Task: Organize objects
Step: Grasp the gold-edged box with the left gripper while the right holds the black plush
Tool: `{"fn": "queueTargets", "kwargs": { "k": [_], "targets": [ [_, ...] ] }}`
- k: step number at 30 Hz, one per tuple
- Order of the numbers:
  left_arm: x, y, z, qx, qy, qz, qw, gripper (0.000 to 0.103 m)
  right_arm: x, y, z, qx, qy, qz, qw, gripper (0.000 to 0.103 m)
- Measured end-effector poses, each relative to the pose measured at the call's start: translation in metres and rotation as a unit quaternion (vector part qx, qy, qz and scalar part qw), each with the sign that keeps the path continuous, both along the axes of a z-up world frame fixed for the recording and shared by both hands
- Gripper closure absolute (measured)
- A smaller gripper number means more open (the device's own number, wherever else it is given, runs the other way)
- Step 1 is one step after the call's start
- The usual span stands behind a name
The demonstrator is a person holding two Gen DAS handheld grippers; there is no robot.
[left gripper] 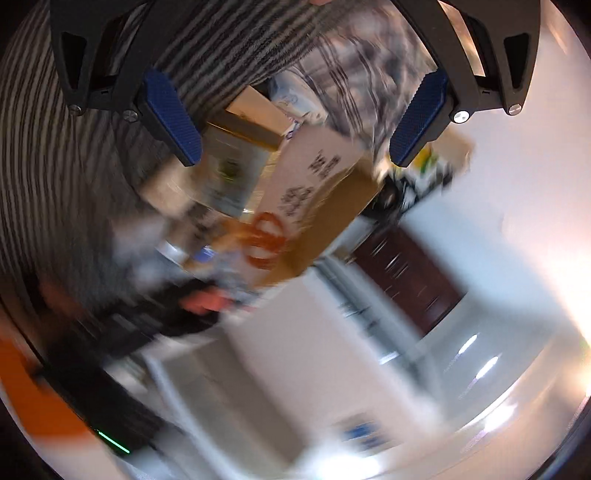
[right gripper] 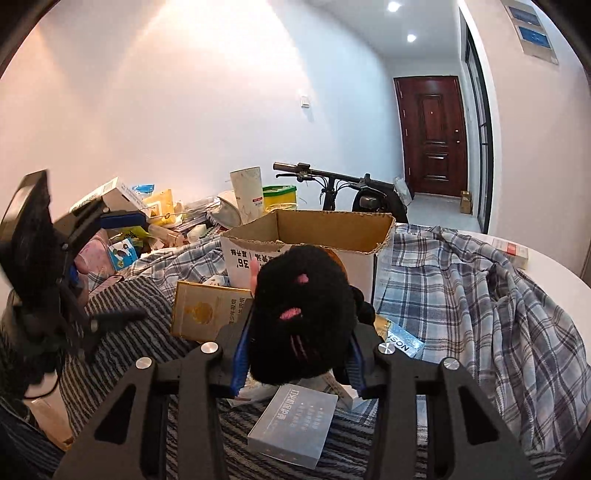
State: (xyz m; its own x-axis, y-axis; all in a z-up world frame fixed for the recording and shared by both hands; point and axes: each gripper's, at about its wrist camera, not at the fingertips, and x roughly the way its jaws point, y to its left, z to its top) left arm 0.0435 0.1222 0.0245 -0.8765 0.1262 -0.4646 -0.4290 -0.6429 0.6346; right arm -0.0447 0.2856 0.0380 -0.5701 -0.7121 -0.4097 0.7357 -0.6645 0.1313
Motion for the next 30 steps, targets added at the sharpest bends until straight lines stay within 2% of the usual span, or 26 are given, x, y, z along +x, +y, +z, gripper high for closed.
{"fn": "queueTargets", "kwargs": {
  "k": [1,4,8,13,16,19,22,27,30],
  "targets": [
    [-0.003,0.007,-0.006,-0.025,-0.026,-0.023,0.9991,0.000,0.000,0.000,0.000,0.000,0.000,0.001,1.000,0.061],
    [-0.018,0.015,-0.024,-0.046,-0.075,-0.046,0.9950,0.000,0.001,0.000,-0.002,0.001,0.001,0.002,1.000,0.061],
    [-0.036,0.016,-0.044,-0.071,-0.071,-0.029,0.9945,0.000,0.002,0.004,-0.001,-0.011,0.001,0.003,1.000,0.059],
    [-0.044,0.010,-0.048,-0.041,-0.095,-0.037,0.9939,0.002,0.000,0.006,-0.002,-0.015,-0.006,0.005,1.000,0.058],
    [-0.047,0.007,-0.047,-0.024,-0.132,-0.049,0.9898,0.031,0.000,0.005,-0.002,-0.013,-0.007,0.007,1.000,0.058],
    [-0.048,0.007,-0.048,-0.029,-0.117,-0.039,0.9919,0.043,0.000,0.004,-0.002,-0.010,-0.006,0.008,1.000,0.058],
    [-0.050,0.001,-0.046,-0.010,-0.125,-0.042,0.9912,0.043,0.001,0.004,-0.002,-0.011,-0.006,0.007,1.000,0.058],
    [-0.041,-0.006,-0.033,0.011,-0.100,-0.041,0.9941,0.043,-0.001,0.004,-0.003,-0.008,-0.008,0.007,1.000,0.058],
    [-0.036,-0.016,-0.013,0.059,-0.087,-0.033,0.9939,0.043,0.000,0.004,-0.003,-0.008,-0.008,0.007,1.000,0.058]
  ]
}}
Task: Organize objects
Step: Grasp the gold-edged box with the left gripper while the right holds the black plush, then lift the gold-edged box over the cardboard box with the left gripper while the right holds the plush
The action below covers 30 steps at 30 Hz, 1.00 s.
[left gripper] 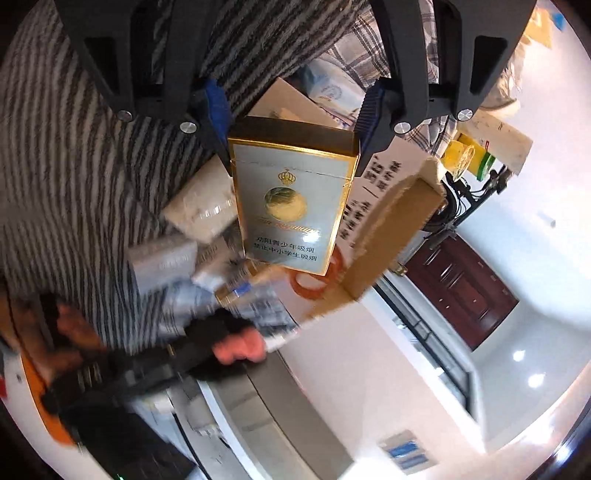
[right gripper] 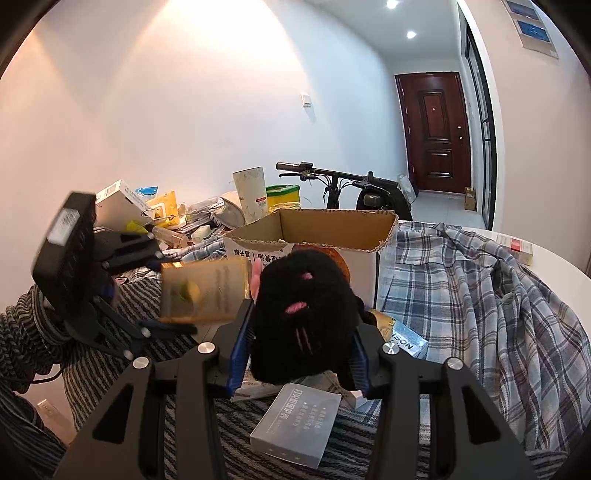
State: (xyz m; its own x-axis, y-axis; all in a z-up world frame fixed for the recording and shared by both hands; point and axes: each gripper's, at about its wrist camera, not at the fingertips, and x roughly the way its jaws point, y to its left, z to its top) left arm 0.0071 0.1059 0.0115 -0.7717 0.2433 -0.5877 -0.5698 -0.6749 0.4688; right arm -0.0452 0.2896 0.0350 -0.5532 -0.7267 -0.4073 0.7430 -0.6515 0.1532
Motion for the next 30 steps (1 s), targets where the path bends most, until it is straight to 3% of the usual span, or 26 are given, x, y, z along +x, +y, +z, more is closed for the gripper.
{"fn": "queueTargets", "kwargs": {
  "k": [5,11,13,18,26,30],
  "targets": [
    [0.011,-0.012,0.035,0.091,0.025,0.030,0.9951,0.043,0.000,0.000,0.000,0.000,-0.001,-0.001,1.000,0.058],
    [0.028,-0.028,0.066,0.208,0.065,0.110,0.9697,0.043,0.000,0.000,-0.001,0.002,0.000,0.000,1.000,0.058],
    [0.031,-0.027,0.065,0.225,0.072,0.132,0.9627,0.043,0.000,0.000,-0.001,0.004,0.000,-0.001,1.000,0.058],
    [0.018,-0.036,0.051,0.274,0.041,0.176,0.9444,0.043,0.000,-0.002,-0.001,0.008,-0.001,-0.003,1.000,0.058],
    [0.004,-0.050,0.031,0.293,0.036,0.222,0.9293,0.043,0.000,-0.004,-0.001,0.015,0.000,-0.004,1.000,0.058],
    [-0.001,-0.063,0.024,0.318,0.019,0.239,0.9174,0.043,0.000,-0.004,-0.001,0.019,0.002,-0.007,1.000,0.058]
  ]
}}
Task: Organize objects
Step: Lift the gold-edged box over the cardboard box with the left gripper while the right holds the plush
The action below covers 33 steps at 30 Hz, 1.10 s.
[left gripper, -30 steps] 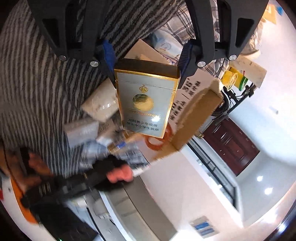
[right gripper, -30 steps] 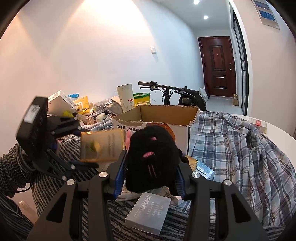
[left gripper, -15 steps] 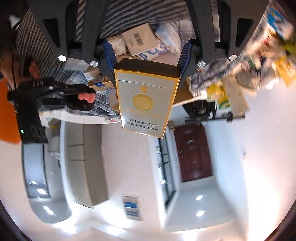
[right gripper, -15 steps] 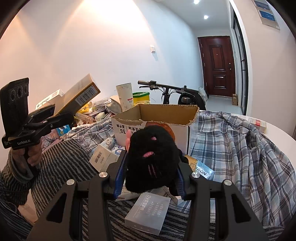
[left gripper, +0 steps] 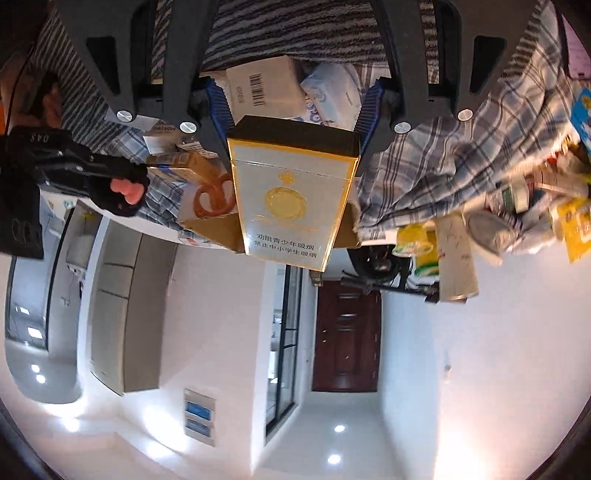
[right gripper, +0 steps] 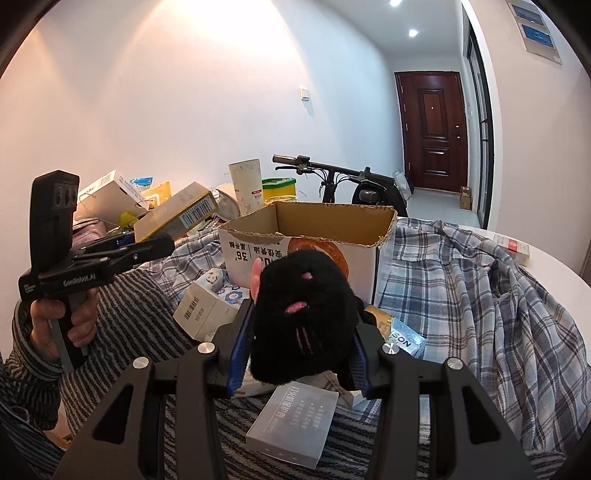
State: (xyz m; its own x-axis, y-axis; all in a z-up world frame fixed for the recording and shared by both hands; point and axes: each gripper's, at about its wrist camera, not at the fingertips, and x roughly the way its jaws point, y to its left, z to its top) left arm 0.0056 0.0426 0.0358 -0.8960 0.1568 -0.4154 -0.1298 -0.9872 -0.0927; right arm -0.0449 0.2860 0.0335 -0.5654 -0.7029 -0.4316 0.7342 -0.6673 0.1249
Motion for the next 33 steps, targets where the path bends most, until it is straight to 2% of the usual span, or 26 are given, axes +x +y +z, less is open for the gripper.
{"fn": "queueTargets", "kwargs": {
  "k": [5,16,18,19,22,24,26,27,29,30,31,33],
  "targets": [
    [-0.001,-0.009,-0.001,0.019,-0.001,0.009,0.9998,0.043,-0.001,-0.004,-0.002,0.014,0.002,-0.005,1.000,0.058],
    [0.003,-0.002,0.003,0.006,0.006,0.001,1.0000,0.043,0.005,-0.016,-0.004,0.054,0.020,-0.013,0.998,0.059],
    [0.003,-0.003,0.003,0.010,0.004,-0.001,0.9999,0.047,0.004,-0.017,-0.005,0.057,0.019,-0.012,0.998,0.059],
    [0.002,-0.003,0.002,0.012,0.000,-0.002,0.9999,0.053,0.004,-0.018,-0.006,0.060,0.017,-0.013,0.998,0.059],
    [-0.001,-0.006,0.001,0.021,-0.008,-0.008,0.9997,0.053,0.003,-0.019,-0.007,0.063,0.015,-0.017,0.998,0.059],
    [-0.002,-0.006,0.001,0.026,-0.013,-0.017,0.9994,0.044,0.003,-0.018,-0.007,0.062,0.015,-0.019,0.998,0.059],
    [-0.002,0.001,0.003,0.006,-0.018,-0.008,0.9998,0.013,0.002,-0.018,-0.007,0.062,0.015,-0.019,0.998,0.059],
    [0.001,0.008,0.005,-0.010,-0.014,0.002,0.9999,0.011,0.002,-0.018,-0.007,0.062,0.014,-0.019,0.998,0.059],
    [0.005,0.018,0.009,-0.018,-0.008,0.007,0.9998,0.010,0.002,-0.018,-0.007,0.063,0.014,-0.018,0.998,0.059],
    [0.003,0.023,0.010,-0.013,-0.017,0.006,0.9998,0.009,0.002,-0.019,-0.007,0.064,0.013,-0.018,0.998,0.059],
    [0.000,0.025,0.009,-0.004,-0.027,0.005,0.9996,0.002,0.002,-0.019,-0.008,0.065,0.013,-0.017,0.998,0.059],
    [-0.011,0.026,0.004,0.021,-0.058,0.006,0.9981,0.000,0.002,-0.019,-0.007,0.064,0.013,-0.017,0.998,0.059]
  ]
}}
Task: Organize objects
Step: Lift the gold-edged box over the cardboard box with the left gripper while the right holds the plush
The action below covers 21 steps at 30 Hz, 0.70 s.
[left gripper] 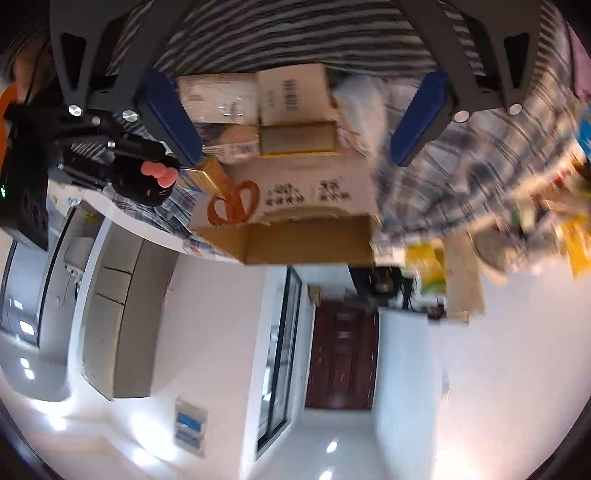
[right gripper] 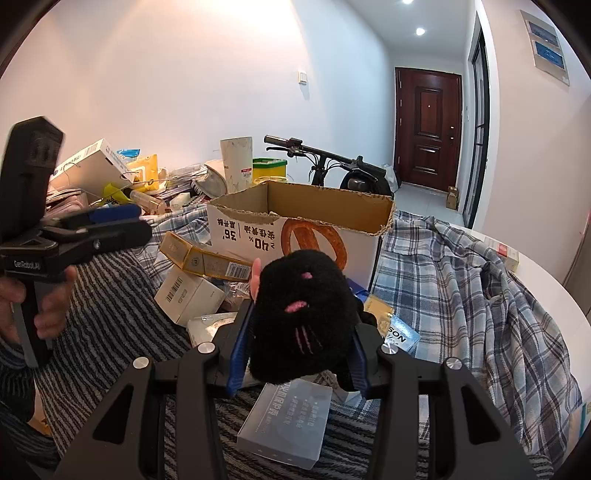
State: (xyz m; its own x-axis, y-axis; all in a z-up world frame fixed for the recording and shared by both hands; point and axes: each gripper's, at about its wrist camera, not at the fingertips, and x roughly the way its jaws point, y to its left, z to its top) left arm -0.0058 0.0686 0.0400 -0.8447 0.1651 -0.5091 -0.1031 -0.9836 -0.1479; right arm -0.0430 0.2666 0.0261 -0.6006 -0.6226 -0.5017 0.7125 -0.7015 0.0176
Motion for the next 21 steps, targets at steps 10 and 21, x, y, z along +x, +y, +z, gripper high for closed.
{"fn": "queueTargets", "kwargs": {
  "k": [10,21],
  "targets": [
    [-0.048,0.007,-0.039,0.003,-0.118,0.002,0.9931,0.040,0.004,0.002,0.003,-0.009,0.007,0.004,1.000,0.058],
    [-0.029,0.006,-0.025,-0.003,-0.061,0.015,0.9980,0.041,0.006,0.004,0.004,-0.014,0.011,0.005,1.000,0.058]
  ]
}}
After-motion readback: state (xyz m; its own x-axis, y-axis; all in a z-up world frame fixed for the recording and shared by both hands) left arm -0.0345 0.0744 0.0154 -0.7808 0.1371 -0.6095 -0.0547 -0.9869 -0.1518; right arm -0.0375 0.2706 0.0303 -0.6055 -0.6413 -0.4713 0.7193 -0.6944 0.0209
